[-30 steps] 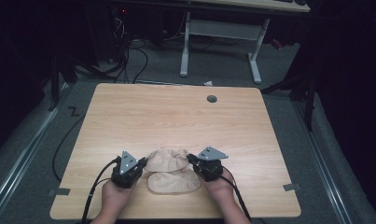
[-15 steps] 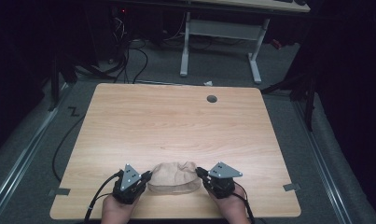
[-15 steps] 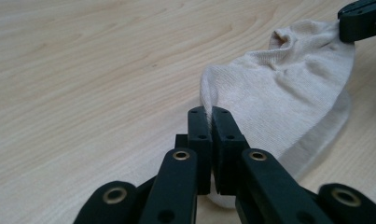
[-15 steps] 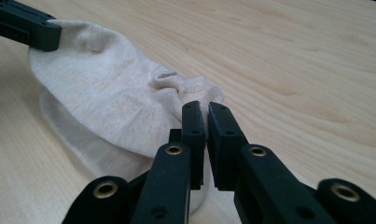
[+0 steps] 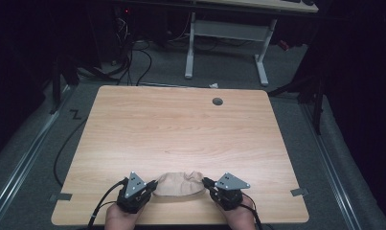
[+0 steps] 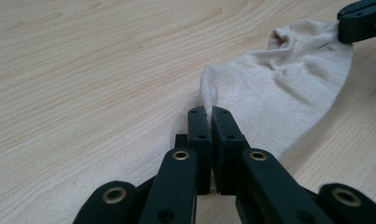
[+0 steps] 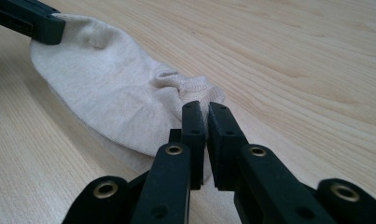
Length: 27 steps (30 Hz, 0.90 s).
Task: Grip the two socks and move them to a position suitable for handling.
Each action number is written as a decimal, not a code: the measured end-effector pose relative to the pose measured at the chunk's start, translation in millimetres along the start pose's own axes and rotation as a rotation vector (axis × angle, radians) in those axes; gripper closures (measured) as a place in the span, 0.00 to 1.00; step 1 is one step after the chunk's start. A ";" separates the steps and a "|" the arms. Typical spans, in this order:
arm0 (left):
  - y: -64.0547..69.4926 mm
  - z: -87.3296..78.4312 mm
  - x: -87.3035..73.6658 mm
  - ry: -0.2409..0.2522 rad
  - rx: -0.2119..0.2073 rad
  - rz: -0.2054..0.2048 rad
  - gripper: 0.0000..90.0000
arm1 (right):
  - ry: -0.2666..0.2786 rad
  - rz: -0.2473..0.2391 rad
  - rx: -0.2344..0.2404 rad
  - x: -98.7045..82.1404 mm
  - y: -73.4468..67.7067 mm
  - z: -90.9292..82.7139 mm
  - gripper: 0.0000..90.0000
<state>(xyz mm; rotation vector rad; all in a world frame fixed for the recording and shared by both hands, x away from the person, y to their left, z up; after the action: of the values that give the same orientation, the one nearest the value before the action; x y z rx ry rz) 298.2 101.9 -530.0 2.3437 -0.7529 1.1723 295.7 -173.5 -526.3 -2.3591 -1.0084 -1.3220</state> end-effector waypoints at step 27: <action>-8.1 16.2 -13.7 -0.092 0.022 0.032 0.88 | -0.112 -0.026 0.022 -17.2 -3.9 13.6 0.95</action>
<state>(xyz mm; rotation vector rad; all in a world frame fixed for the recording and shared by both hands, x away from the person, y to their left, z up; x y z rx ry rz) 306.1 102.6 -551.3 2.4267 -0.8159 1.0976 295.9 -171.3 -548.5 -2.4347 -1.0828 -1.1930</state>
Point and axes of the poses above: each handheld gripper's, and its own axes: z roughly forward along the jaws, x roughly out of its top, y roughly to its right, the point moved 3 cm from there along z, roughly forward along the jaws, and after that the axes turned 5 degrees about -z, right-handed, at the moved point
